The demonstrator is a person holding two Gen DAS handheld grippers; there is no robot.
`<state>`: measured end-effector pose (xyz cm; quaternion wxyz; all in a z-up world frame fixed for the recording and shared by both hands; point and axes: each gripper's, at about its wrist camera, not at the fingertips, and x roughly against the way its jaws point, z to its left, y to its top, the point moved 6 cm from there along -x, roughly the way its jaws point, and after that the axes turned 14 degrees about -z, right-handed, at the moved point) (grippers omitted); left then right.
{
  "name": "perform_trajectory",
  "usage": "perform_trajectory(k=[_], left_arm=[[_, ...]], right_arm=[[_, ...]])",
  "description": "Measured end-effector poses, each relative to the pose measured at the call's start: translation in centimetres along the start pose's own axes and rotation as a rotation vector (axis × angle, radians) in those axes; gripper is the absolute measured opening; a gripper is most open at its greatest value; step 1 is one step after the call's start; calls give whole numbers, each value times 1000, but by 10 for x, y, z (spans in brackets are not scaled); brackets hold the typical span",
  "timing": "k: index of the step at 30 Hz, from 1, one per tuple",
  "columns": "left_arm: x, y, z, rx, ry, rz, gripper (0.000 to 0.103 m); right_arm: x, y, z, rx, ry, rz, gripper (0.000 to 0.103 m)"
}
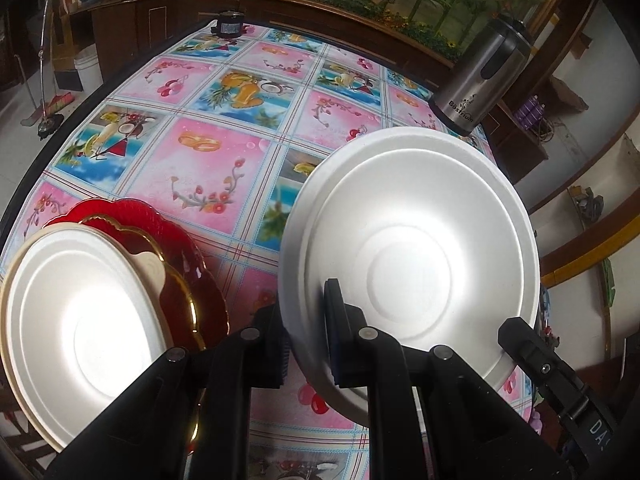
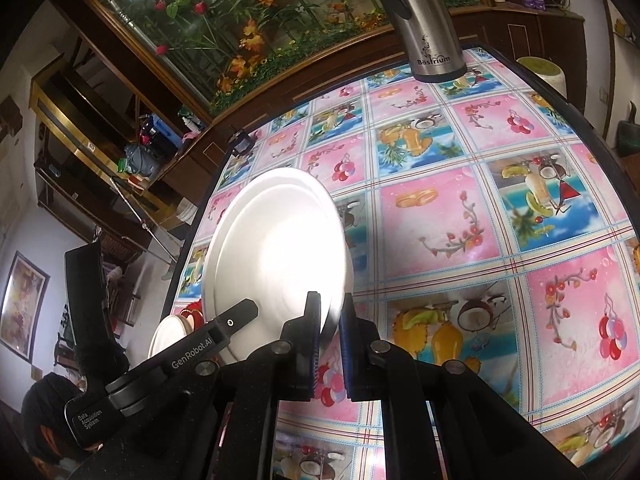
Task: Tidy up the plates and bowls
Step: 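Lift the second white foam plate and carry it toward the stack, then lower the second white foam plate onto the stack with both grippers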
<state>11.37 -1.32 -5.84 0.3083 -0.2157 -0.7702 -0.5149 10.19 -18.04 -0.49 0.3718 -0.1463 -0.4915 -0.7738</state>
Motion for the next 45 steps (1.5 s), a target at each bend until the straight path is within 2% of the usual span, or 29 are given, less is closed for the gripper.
perform_trajectory(k=[14,25,34,45], left_arm=[[6,6,1,3,-15,-12,13],[21,8,-5,-26,-38,-46,13],[40,14,2,-35,-31,-89,13],[73,23,32,-14,3,-165,13]], right_arm=[[2,3,9,15,10,-8,9],[22,7,12,14,24,-51,9],[28,7,21,15,66,-64,9],[37,3,60,62,156,-80,9]])
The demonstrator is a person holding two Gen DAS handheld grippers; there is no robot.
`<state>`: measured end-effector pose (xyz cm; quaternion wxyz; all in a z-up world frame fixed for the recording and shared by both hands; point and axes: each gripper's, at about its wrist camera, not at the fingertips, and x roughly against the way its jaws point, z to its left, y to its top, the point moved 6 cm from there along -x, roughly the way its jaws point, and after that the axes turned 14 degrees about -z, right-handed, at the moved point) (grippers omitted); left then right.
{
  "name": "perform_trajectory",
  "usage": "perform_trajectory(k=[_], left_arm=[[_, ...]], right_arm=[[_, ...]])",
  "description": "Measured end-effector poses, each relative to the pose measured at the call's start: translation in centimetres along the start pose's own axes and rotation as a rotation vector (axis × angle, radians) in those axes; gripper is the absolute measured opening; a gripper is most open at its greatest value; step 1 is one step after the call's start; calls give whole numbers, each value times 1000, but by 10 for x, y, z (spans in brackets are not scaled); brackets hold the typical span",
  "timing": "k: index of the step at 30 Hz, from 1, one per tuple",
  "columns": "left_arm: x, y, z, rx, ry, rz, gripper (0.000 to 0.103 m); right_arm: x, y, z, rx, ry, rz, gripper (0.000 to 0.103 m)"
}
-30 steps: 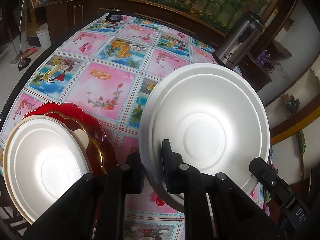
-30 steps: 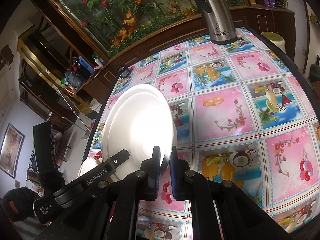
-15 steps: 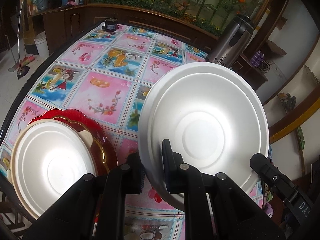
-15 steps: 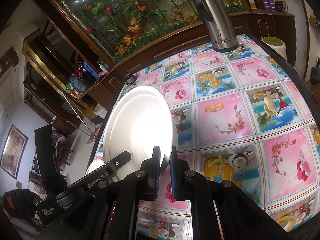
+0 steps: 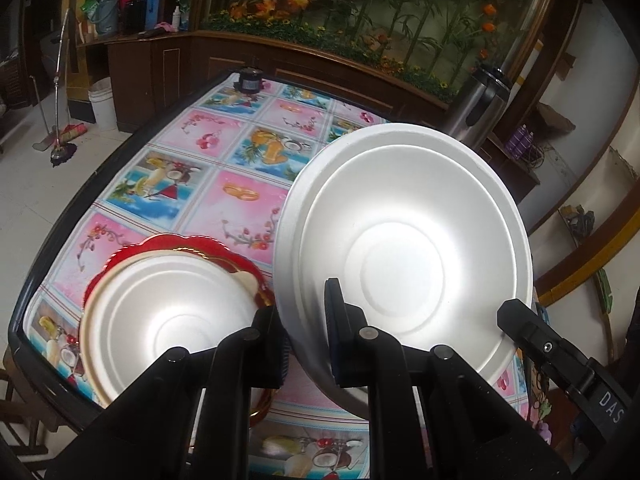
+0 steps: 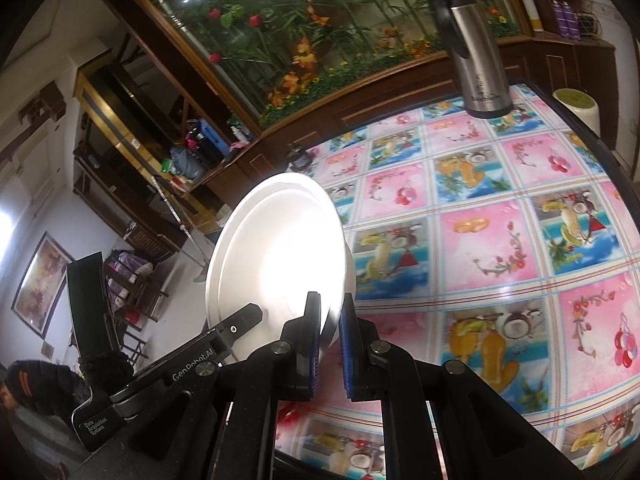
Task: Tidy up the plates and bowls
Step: 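Lower the second white foam plate onto the stack with both grippers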
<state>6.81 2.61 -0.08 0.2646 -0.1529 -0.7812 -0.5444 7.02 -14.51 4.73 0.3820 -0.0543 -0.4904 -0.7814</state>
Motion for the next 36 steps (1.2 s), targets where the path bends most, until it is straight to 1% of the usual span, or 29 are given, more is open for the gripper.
perform_trajectory(k=[12,17,30,36], left_arm=[[36,7,45,7,53,-60,13],[45,4,63,29,68,-68,13],[53,-9,93,78,104,-77,13],[58,-14,108,98,135,-78,13]], right_arm=[[-3,-17,48,40,102,23,9],[-5,-28,65,51,138,41,9],[-15,-51,90,85,172,79,9],[-26,-61,99,93,201,114,9]])
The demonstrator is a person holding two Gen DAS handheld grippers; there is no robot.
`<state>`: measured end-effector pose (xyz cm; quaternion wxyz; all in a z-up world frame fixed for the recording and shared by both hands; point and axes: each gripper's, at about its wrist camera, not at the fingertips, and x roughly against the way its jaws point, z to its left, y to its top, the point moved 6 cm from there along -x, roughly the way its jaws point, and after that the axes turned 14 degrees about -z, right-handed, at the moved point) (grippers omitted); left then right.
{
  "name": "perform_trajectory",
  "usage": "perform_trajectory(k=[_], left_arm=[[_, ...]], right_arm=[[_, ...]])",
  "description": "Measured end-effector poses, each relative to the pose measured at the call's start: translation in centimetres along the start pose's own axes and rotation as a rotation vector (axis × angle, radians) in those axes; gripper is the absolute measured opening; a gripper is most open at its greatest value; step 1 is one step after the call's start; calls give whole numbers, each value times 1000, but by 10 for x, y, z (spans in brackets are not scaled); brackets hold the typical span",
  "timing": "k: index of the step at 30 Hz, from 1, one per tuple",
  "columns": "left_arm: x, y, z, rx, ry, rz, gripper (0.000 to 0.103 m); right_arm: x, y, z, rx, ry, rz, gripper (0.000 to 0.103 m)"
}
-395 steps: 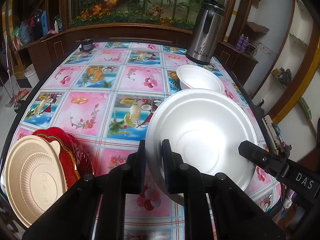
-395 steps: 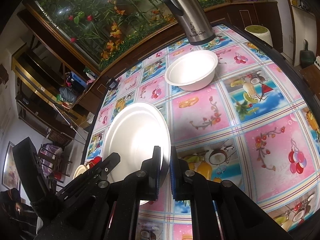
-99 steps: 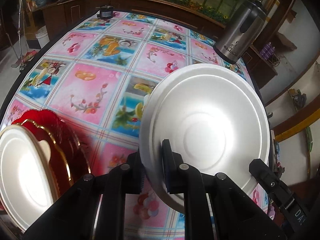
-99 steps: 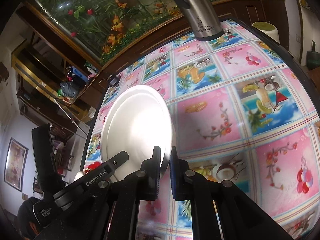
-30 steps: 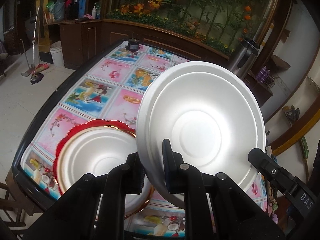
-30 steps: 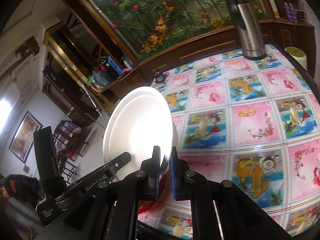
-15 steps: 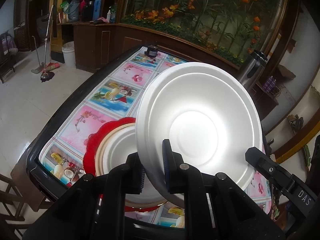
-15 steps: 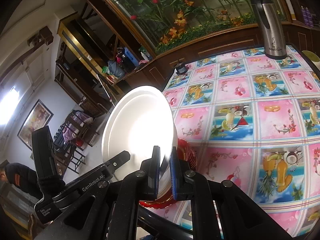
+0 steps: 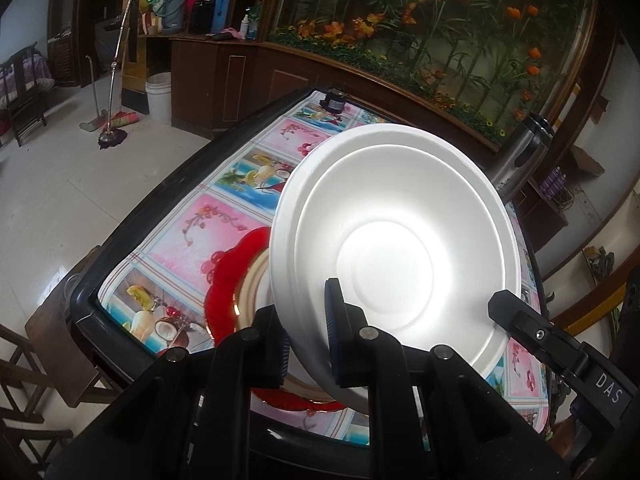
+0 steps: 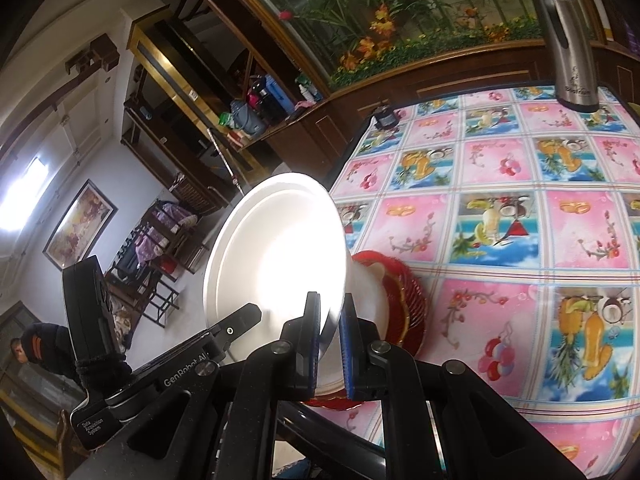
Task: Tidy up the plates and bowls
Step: 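Lower the second white foam plate onto the stack with both grippers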
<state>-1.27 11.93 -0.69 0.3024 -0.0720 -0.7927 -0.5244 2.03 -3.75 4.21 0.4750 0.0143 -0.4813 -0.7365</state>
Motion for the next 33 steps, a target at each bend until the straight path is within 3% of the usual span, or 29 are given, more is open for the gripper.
perform_trajectory(k=[33], left_arm=[[3,8,9,19,-4,5,13]], right_arm=[[-13,-4,13,25,26,34,9]])
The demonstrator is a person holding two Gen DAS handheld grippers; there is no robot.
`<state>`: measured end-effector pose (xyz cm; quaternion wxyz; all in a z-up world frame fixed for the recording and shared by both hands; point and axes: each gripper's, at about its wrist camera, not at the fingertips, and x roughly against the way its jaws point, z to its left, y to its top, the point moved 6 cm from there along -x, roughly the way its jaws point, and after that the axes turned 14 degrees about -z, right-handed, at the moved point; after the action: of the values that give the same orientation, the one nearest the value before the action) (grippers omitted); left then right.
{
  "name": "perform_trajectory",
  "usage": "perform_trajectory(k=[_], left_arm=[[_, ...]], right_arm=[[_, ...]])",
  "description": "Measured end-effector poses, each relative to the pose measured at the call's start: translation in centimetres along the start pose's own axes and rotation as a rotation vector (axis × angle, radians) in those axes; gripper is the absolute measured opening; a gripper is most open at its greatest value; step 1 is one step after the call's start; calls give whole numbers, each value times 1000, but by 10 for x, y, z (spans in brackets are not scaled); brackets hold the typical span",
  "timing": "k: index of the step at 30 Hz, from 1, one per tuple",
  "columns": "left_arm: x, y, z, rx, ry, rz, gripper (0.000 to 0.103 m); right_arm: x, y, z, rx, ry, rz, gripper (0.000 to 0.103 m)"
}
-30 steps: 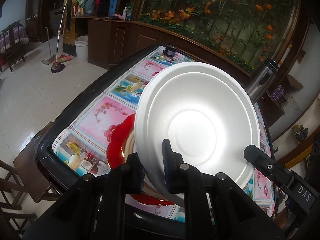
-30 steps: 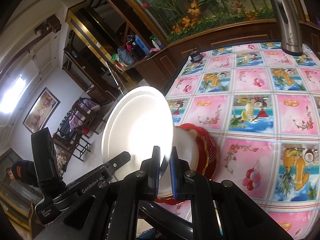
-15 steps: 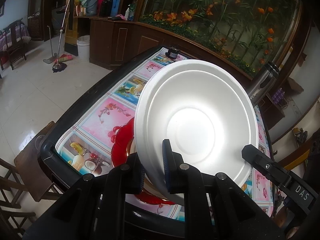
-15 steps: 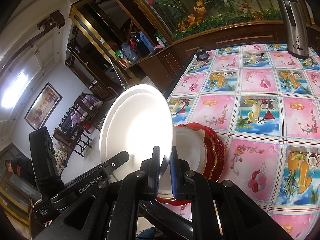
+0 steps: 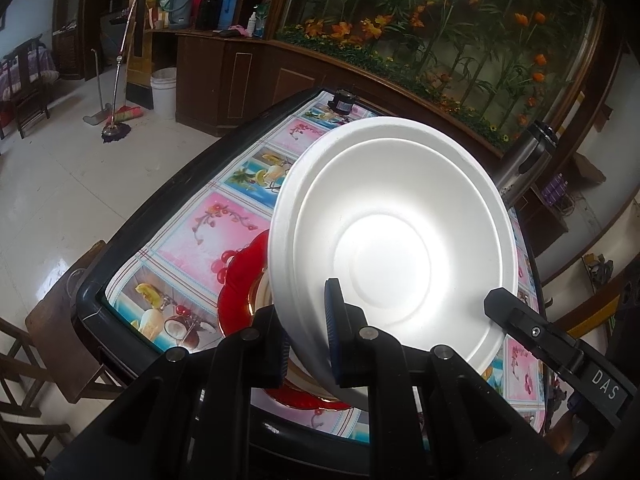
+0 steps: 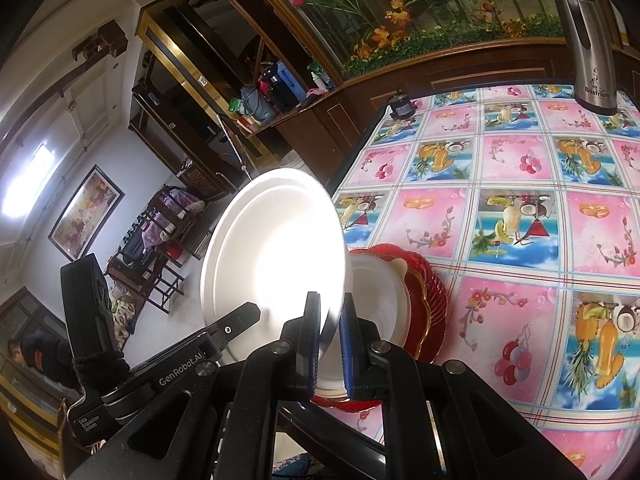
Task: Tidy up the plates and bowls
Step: 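Lower the second white foam plate onto the stack with both grippers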
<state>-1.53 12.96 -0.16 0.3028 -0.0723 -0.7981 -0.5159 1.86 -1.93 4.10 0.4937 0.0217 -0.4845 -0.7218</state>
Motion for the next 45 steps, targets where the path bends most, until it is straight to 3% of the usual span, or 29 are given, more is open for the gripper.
perform_trajectory(k=[10,28,45], left_arm=[[20,26,-14,-40,-33,-63,13],[1,-14,4,-47,-18,58,14],[-13,-25,7,-37,-18,123,14]], right_arm=[[24,24,16,26,3,-75,9],[7,-6,-1,-12,-16,9,9],[-13,-23,-15,-39,-53,72,9]])
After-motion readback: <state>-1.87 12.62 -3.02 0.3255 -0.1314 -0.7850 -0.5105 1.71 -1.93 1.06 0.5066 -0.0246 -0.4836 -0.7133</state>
